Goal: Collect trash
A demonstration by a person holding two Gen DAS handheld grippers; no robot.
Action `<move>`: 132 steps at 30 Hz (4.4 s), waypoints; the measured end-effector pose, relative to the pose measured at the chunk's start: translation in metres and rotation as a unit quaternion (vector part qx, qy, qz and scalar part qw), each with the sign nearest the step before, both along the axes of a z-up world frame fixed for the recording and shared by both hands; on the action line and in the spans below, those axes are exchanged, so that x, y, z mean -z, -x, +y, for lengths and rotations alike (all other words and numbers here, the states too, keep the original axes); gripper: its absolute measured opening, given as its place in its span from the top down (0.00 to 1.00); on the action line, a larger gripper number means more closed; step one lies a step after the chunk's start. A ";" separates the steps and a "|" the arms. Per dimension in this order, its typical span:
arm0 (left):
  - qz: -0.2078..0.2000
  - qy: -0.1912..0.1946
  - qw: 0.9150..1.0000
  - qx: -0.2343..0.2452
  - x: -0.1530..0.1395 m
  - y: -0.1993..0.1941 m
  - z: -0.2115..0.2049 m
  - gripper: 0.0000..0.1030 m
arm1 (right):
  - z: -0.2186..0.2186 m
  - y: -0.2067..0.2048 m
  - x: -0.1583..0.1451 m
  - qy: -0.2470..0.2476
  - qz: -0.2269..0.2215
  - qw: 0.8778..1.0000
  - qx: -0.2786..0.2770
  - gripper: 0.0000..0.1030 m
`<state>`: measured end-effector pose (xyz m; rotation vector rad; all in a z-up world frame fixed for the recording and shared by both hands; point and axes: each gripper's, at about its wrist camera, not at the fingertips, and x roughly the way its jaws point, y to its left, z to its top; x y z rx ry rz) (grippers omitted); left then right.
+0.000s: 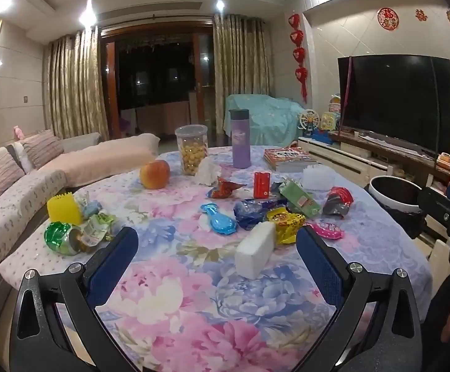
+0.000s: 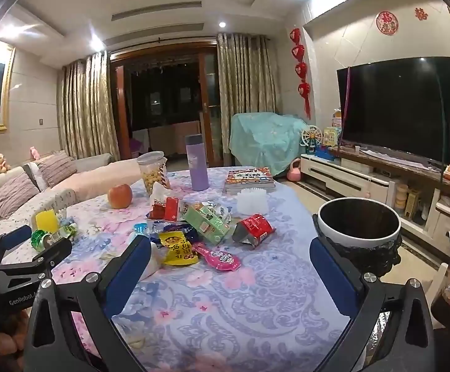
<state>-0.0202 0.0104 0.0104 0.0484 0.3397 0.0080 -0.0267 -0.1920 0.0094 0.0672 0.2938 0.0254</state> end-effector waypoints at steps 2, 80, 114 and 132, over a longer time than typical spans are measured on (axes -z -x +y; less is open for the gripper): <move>0.000 0.000 1.000 -0.002 -0.001 0.001 0.001 0.00 | -0.001 -0.002 0.001 0.005 0.006 1.000 0.001 0.00; 0.033 0.005 0.999 -0.016 0.020 -0.018 0.011 0.00 | 0.007 -0.004 0.006 -0.004 0.022 0.999 -0.045 0.00; 0.202 0.006 0.977 0.065 0.085 -0.136 -0.010 0.07 | -0.007 -0.173 0.090 0.016 0.247 0.951 -0.187 0.33; 0.189 0.021 0.971 0.141 0.076 -0.119 -0.035 0.68 | -0.026 -0.156 0.094 -0.014 0.255 0.953 -0.163 0.83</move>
